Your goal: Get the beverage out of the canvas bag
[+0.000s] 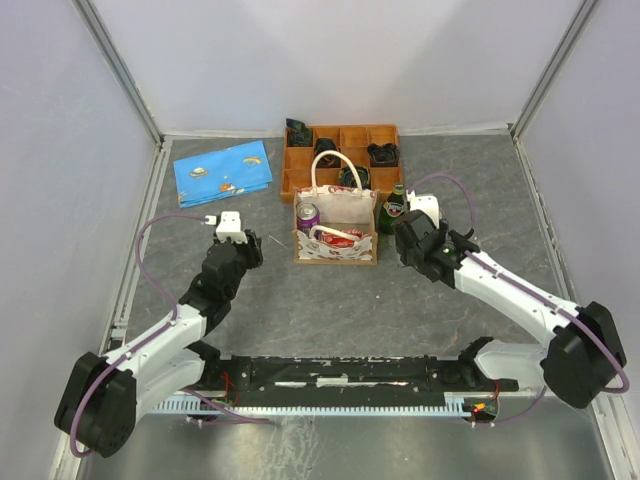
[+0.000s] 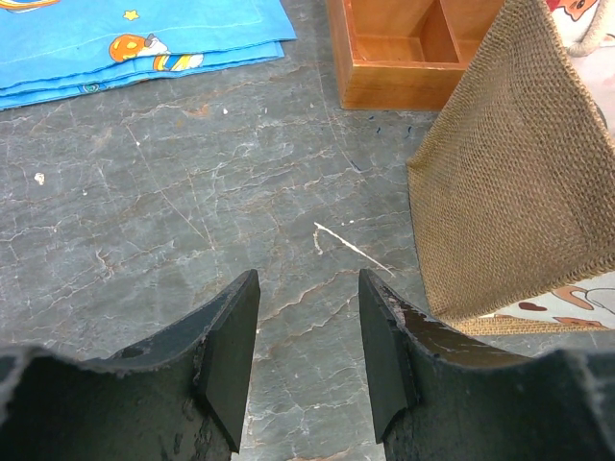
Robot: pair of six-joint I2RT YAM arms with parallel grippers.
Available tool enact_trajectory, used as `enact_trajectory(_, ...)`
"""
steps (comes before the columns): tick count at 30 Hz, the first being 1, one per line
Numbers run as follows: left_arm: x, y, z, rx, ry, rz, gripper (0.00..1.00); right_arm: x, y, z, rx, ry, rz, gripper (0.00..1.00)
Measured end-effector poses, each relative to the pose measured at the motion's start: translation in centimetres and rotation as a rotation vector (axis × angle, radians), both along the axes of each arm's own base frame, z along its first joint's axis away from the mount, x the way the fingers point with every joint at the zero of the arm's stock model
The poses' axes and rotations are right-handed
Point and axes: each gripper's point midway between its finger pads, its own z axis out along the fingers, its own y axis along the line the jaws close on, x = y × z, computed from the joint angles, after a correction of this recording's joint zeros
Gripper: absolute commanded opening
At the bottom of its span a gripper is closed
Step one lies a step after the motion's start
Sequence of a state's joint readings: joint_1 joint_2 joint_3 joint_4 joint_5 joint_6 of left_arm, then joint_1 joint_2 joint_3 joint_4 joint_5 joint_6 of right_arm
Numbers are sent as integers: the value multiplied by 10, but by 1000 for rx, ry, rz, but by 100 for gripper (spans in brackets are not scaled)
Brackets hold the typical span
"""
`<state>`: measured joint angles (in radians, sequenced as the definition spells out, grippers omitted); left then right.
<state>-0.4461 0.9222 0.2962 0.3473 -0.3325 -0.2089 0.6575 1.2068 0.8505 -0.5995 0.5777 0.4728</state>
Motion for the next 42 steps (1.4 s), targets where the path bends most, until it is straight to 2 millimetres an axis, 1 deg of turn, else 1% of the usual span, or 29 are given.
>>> enact_trajectory(3,0,0,0,0,0,0,53,4,-1,-13,27,27,-19,4)
enact_trajectory(6,0,0,0,0,0,-1,53,9,-1,-25,46,48,-41,12)
enact_trajectory(10,0,0,0,0,1,-1,53,9,-2,-39,57,81,-54,19)
enact_trajectory(12,0,0,0,0,1,-1,53,8,-2,-42,58,92,-57,24)
enact_trajectory(17,1,-1,-4,3,10,-2,53,6,-2,-52,54,121,-62,45)
enact_trajectory(18,1,-1,-4,4,12,-2,53,5,-2,-54,50,129,-64,49)
enact_trajectory(21,1,-1,-5,4,14,-2,53,4,-2,-60,41,148,-67,54)
enact_trajectory(27,1,-1,-5,4,14,-2,53,3,-2,-66,35,164,-75,55)
enact_trajectory(32,1,-1,-5,3,14,-2,53,4,-1,-67,40,162,-79,55)
enact_trajectory(34,1,-1,-5,4,14,-2,53,6,0,-66,47,153,-80,56)
enact_trajectory(35,1,-1,-5,4,14,-2,53,7,1,-66,53,146,-79,58)
enact_trajectory(36,1,-1,-5,4,14,-2,53,8,2,-67,57,140,-79,65)
enact_trajectory(37,1,-1,-5,4,14,-2,53,10,2,-68,62,132,-78,86)
enact_trajectory(38,1,-1,-5,4,15,-2,53,11,3,-68,68,123,-78,98)
enact_trajectory(42,1,-1,-6,5,18,-2,53,19,7,-65,91,87,-81,99)
